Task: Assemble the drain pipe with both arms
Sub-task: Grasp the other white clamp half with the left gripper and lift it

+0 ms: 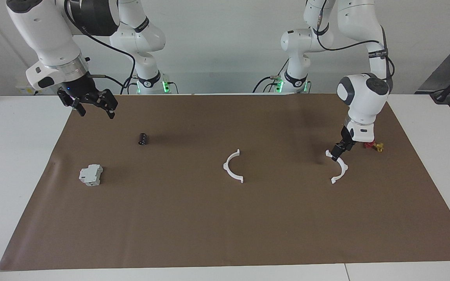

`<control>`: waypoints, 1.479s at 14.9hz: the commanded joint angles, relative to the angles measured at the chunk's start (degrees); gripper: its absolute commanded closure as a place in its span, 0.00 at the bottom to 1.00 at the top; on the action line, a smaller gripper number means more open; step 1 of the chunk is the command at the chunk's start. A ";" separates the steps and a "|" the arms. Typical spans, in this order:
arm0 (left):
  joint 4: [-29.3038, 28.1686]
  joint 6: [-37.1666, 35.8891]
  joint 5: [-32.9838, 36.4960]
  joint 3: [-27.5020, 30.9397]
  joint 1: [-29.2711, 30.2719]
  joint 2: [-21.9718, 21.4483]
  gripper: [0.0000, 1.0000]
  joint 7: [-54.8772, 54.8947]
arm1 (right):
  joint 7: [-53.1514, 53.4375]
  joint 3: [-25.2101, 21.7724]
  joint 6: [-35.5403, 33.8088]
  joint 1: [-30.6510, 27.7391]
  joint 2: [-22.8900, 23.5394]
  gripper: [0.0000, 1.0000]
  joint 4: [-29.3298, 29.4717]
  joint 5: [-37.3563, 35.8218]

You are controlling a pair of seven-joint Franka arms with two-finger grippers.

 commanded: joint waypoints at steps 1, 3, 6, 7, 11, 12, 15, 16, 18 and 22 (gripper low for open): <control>-0.48 3.96 -0.59 0.53 -1.00 2.60 0.00 -0.47 | -0.07 0.34 0.98 -0.44 -0.72 0.00 -1.06 0.93; -0.48 4.14 -0.51 0.62 -1.00 2.87 0.01 -0.12 | 0.01 0.34 0.89 -0.53 -0.72 0.00 -1.06 0.93; -0.48 4.05 -0.59 0.62 -0.30 2.87 0.11 3.13 | -4.44 0.25 -0.16 -0.62 -0.81 0.00 -0.36 -0.04; -0.48 4.05 -0.51 0.70 -0.21 2.87 0.19 3.92 | -6.12 0.34 0.01 -0.44 -0.81 0.00 -0.36 -0.30; -0.56 4.05 -0.51 0.70 -0.12 2.87 0.76 6.38 | -6.05 0.86 -0.07 -0.35 -0.81 0.00 -0.44 -2.59; -0.56 3.96 -0.51 0.70 -0.03 2.78 0.88 6.91 | -5.79 0.86 -0.07 -0.35 -0.81 0.00 -0.45 -2.59; -0.56 3.52 -0.51 1.49 -0.03 2.78 1.00 8.40 | -5.79 0.86 -0.07 -0.35 -0.89 0.00 -0.53 -2.50; -0.48 3.17 -0.51 1.67 -0.20 2.78 1.00 9.45 | -5.79 0.86 -0.07 -0.35 -0.89 0.00 -0.53 -2.50; 0.22 1.86 -0.51 1.76 -0.38 2.78 1.00 9.64 | -5.79 0.86 -0.07 -0.44 -0.89 0.00 -0.53 -2.50; 7.76 -13.57 -0.33 1.67 -1.08 -0.28 1.00 9.47 | -5.79 0.86 -0.07 -0.44 -0.89 0.00 -0.53 -2.50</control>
